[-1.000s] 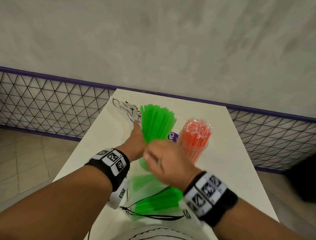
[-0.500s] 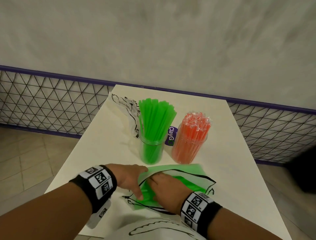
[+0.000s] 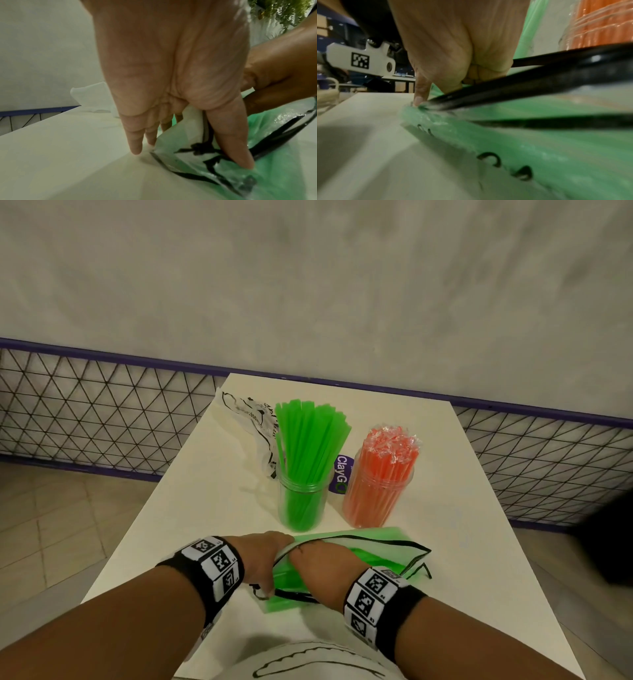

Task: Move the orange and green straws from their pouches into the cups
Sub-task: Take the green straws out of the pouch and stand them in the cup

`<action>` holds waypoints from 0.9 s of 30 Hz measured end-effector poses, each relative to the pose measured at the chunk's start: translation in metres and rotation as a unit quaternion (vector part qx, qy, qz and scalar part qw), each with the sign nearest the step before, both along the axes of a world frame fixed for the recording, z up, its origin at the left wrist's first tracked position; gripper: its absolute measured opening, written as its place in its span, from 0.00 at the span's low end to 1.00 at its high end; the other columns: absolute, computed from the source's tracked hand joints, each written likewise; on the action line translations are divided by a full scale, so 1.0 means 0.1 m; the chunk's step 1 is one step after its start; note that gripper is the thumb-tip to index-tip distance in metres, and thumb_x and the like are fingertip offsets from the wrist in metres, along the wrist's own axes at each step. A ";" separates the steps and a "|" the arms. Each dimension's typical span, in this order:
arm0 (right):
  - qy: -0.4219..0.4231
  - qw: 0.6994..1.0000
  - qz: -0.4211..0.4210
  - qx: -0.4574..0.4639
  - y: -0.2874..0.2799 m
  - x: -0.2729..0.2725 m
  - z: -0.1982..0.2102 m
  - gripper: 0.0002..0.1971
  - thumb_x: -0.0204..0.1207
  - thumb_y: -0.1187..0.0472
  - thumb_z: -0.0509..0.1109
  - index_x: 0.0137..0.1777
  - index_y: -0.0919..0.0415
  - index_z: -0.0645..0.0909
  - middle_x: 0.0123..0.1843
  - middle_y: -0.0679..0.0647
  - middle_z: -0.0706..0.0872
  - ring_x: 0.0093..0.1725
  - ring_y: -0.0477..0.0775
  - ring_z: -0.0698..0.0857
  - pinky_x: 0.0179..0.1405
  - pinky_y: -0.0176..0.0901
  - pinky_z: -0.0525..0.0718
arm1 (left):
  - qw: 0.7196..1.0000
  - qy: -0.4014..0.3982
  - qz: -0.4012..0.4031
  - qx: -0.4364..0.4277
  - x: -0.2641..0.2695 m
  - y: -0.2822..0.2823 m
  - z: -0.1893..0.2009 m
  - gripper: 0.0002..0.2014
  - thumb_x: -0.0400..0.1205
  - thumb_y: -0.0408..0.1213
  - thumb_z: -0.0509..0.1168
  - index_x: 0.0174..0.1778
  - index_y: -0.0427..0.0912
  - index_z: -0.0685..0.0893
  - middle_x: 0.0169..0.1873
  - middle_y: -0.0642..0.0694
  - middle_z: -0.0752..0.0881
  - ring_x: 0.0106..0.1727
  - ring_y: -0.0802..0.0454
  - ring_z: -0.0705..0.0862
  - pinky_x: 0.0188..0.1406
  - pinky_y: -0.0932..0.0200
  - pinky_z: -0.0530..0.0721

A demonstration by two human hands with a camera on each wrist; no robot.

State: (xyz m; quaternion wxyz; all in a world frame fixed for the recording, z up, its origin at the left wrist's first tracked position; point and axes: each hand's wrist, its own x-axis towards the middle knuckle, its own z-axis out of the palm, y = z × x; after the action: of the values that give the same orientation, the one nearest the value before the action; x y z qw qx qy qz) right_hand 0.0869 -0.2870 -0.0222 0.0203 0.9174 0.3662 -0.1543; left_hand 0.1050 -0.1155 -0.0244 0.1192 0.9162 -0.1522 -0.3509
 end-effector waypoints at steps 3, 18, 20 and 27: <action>0.034 0.999 -0.010 0.035 -0.07 0.01 -0.01 0.18 0.80 0.69 0.61 0.70 0.64 0.71 0.66 0.64 0.80 0.64 0.67 0.80 0.64 0.59 0.78 | 1.000 0.012 0.007 -0.017 0.01 0.03 0.02 0.40 0.68 0.35 0.81 0.76 0.52 0.73 0.68 0.50 0.82 0.66 0.48 0.82 0.69 0.50 0.80; 0.054 0.993 -0.012 0.105 -0.28 0.12 0.01 0.14 0.80 0.67 0.61 0.64 0.55 0.76 0.58 0.58 0.85 0.57 0.63 0.84 0.58 0.53 0.83 | 0.997 0.020 0.052 -0.054 -0.04 0.10 0.00 0.43 0.70 0.36 0.80 0.80 0.50 0.67 0.74 0.51 0.75 0.72 0.50 0.77 0.73 0.53 0.76; 0.082 0.986 -0.024 0.146 -0.32 0.17 0.12 0.13 0.81 0.64 0.64 0.64 0.53 0.78 0.59 0.55 0.86 0.58 0.58 0.84 0.58 0.50 0.82 | 0.997 0.022 0.060 -0.050 -0.05 0.11 -0.01 0.45 0.71 0.38 0.80 0.82 0.51 0.64 0.76 0.52 0.73 0.74 0.50 0.75 0.75 0.54 0.74; 0.153 0.903 -0.169 0.365 -0.44 0.23 1.03 0.05 0.83 0.50 0.63 0.47 0.42 0.79 0.54 0.44 0.88 0.57 0.43 0.85 0.64 0.49 0.81 | 0.987 0.022 0.144 -0.064 0.03 0.15 0.20 0.62 0.71 0.64 0.75 0.87 0.49 0.37 0.88 0.48 0.51 0.87 0.48 0.56 0.84 0.49 0.60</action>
State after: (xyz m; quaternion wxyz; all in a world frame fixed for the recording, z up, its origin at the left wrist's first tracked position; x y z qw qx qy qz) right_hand 0.1101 -0.3308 0.0811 -0.3989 0.8737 0.2354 -0.1490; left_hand 0.1081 -0.1003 -0.0047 0.2303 0.9111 -0.0382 -0.3397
